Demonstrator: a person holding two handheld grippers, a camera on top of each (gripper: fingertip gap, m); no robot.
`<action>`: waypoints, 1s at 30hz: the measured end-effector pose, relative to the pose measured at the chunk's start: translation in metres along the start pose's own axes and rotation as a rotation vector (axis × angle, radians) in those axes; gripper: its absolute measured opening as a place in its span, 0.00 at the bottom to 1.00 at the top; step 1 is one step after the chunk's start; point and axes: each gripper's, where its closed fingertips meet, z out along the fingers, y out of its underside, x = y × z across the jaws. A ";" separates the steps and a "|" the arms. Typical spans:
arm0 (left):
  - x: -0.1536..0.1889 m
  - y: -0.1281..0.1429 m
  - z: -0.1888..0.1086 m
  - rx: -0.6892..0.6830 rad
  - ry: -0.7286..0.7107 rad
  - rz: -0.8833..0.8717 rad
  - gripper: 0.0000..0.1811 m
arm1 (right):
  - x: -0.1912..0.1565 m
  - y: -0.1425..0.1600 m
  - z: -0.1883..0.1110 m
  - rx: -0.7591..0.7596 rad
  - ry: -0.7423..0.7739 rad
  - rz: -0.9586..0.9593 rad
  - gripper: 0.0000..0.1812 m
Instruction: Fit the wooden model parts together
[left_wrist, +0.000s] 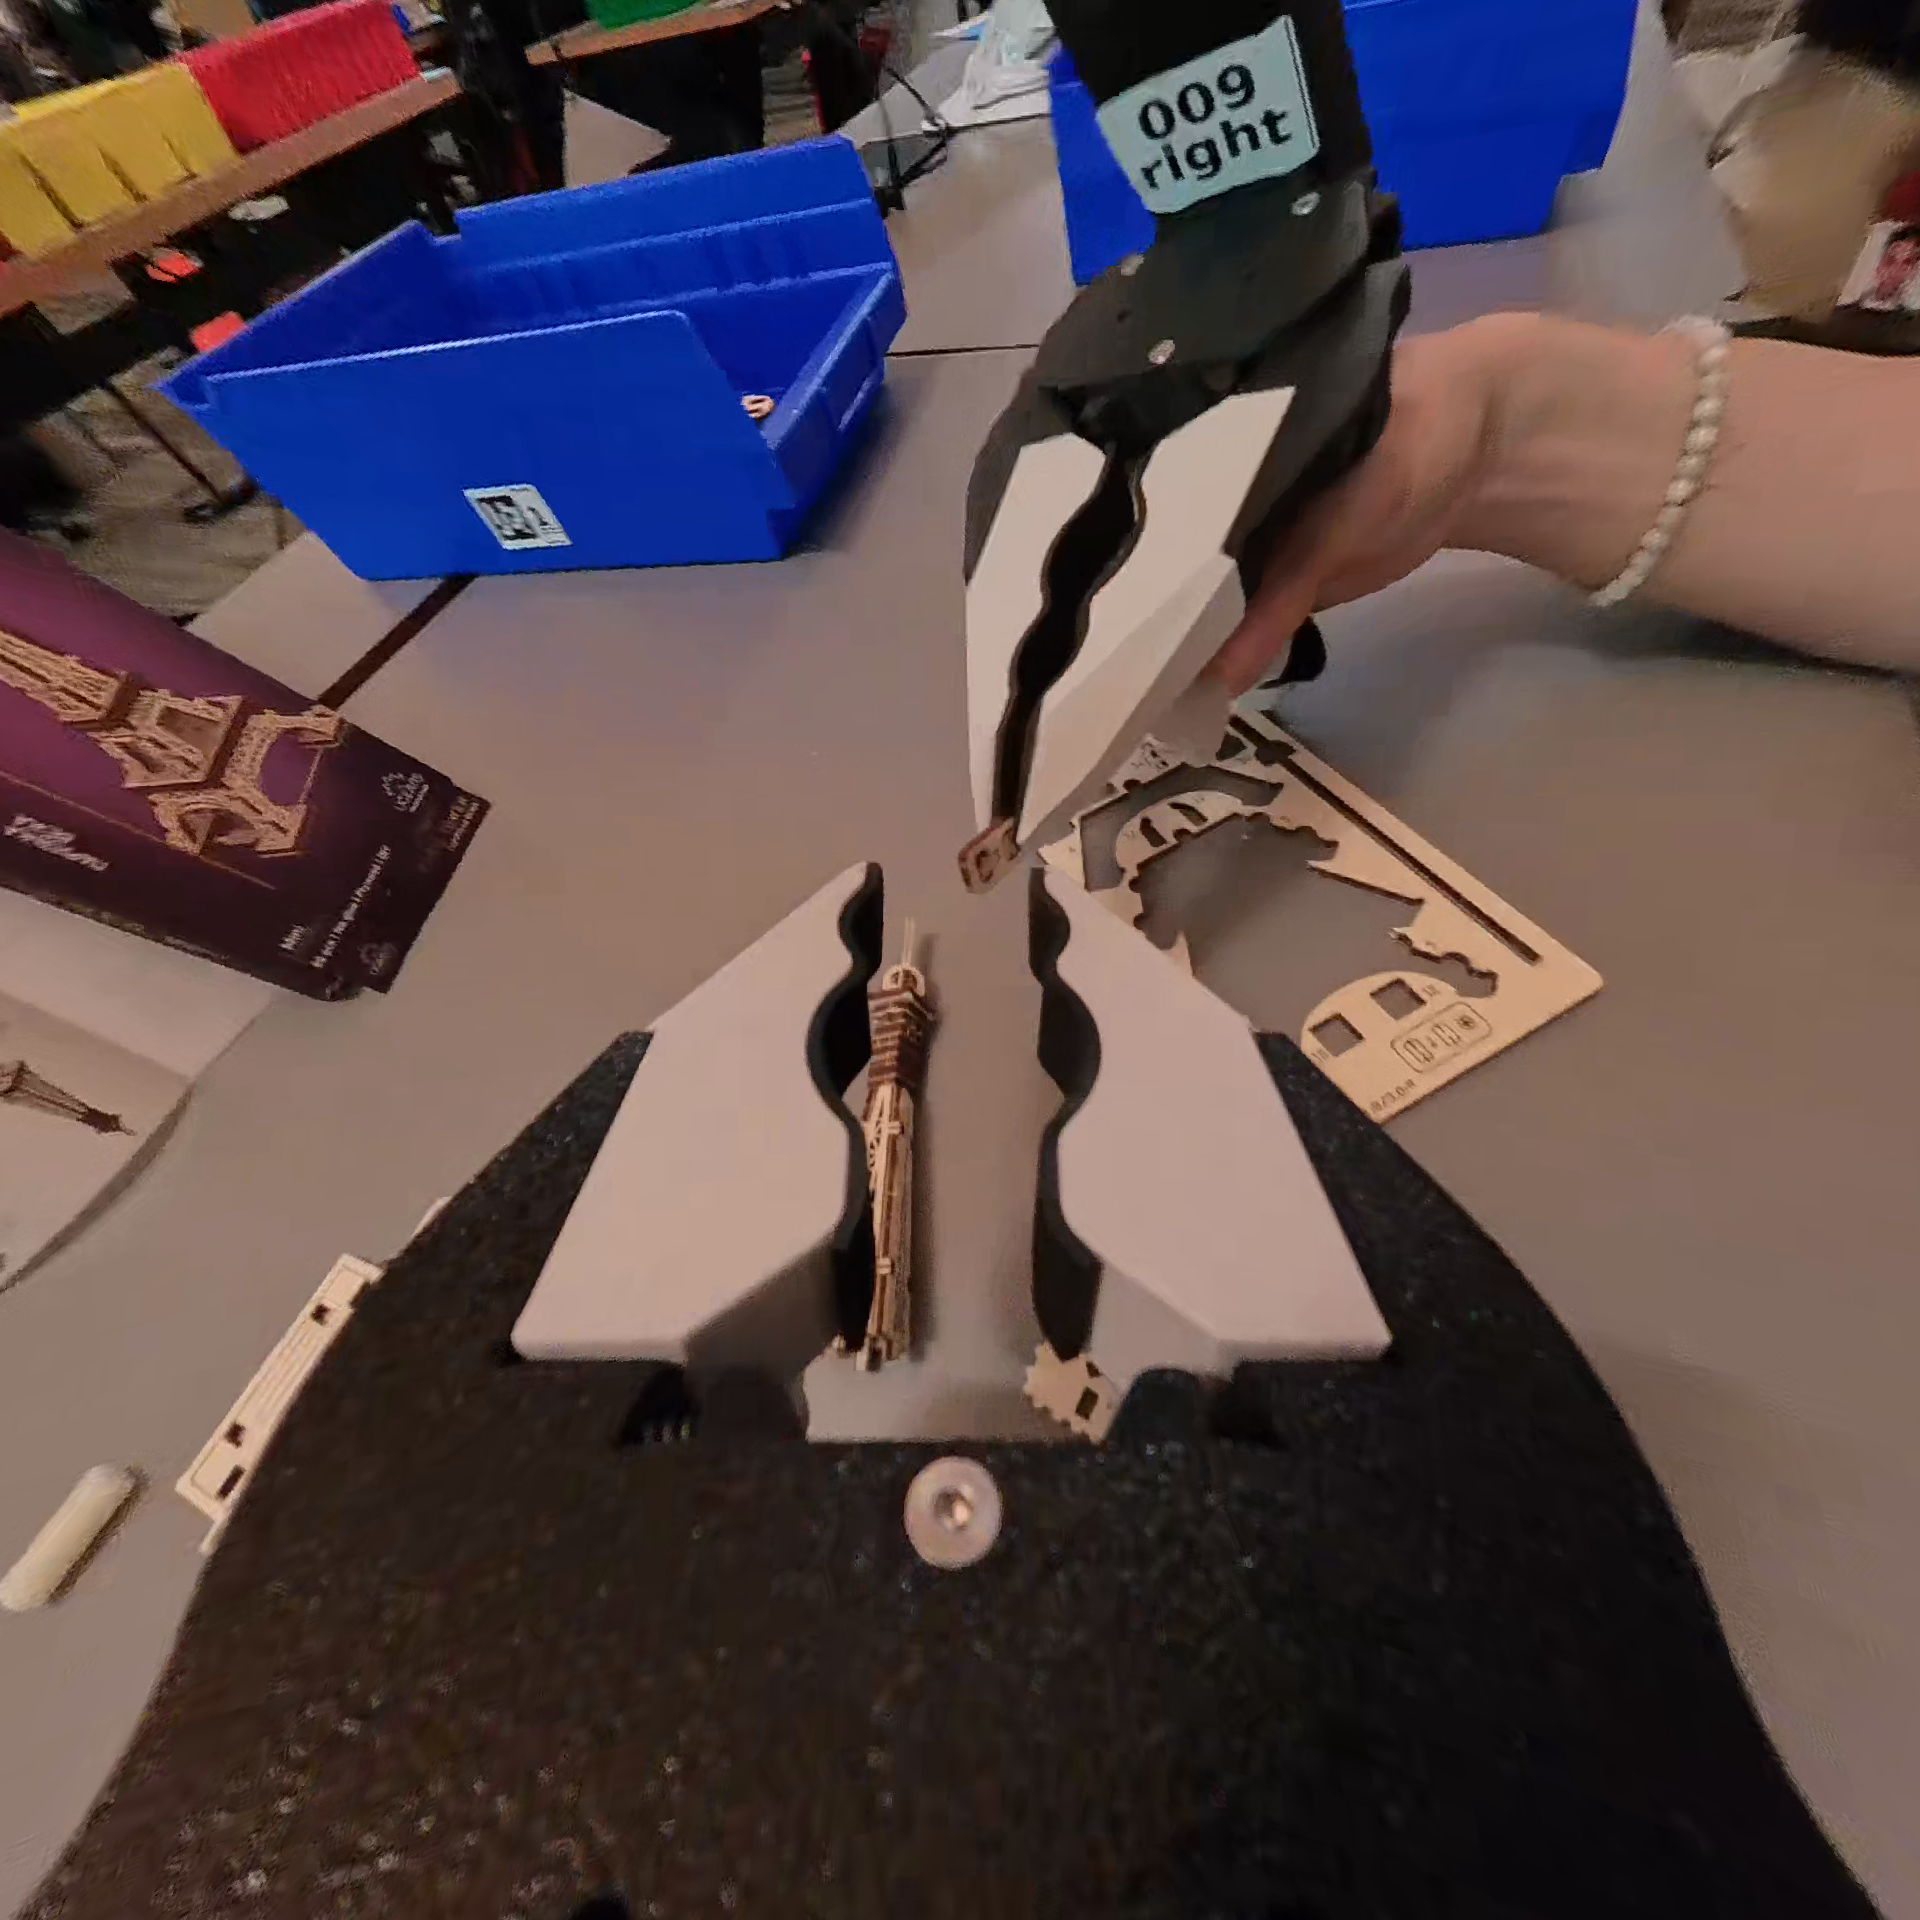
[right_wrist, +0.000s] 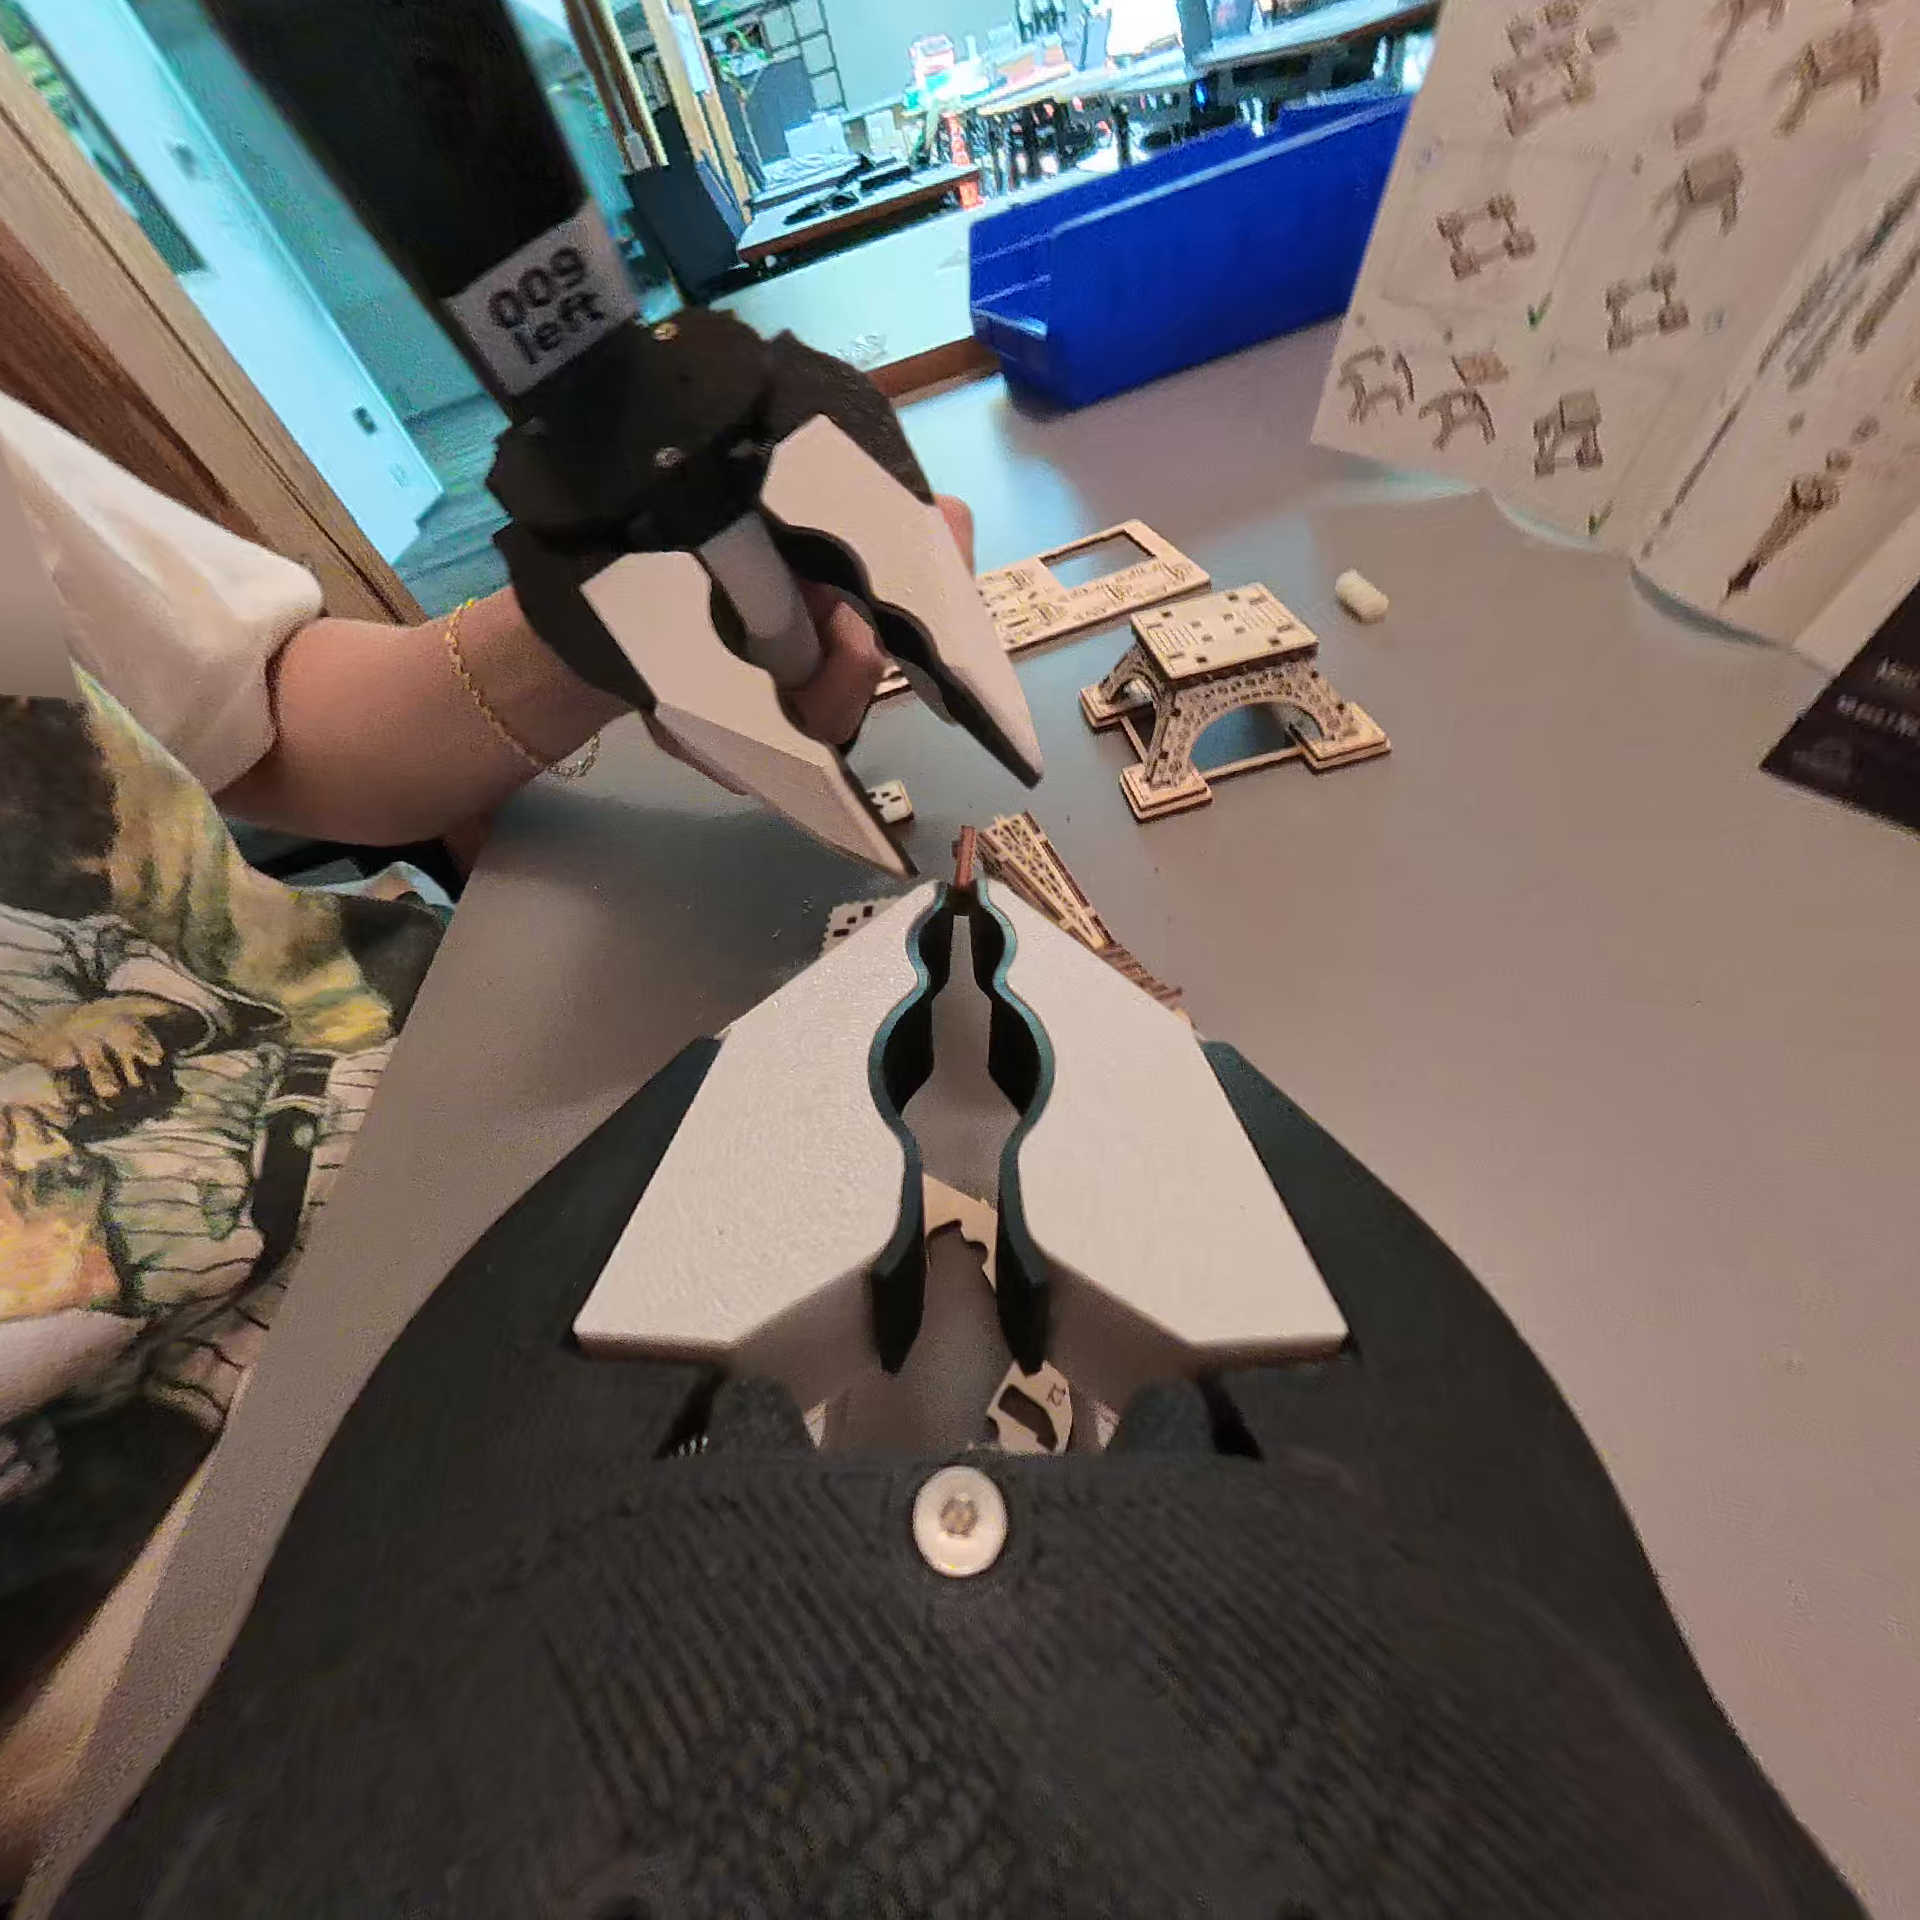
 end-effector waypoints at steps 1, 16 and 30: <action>0.002 0.001 -0.001 -0.004 0.022 0.002 0.14 | -0.003 -0.002 0.001 0.007 0.000 -0.032 0.00; 0.006 0.012 0.001 -0.161 -0.180 0.571 0.05 | 0.005 0.018 0.004 -0.120 0.019 0.215 0.00; 0.008 0.027 0.013 -0.268 -0.236 0.794 0.04 | 0.006 0.028 0.005 -0.135 -0.026 0.345 0.00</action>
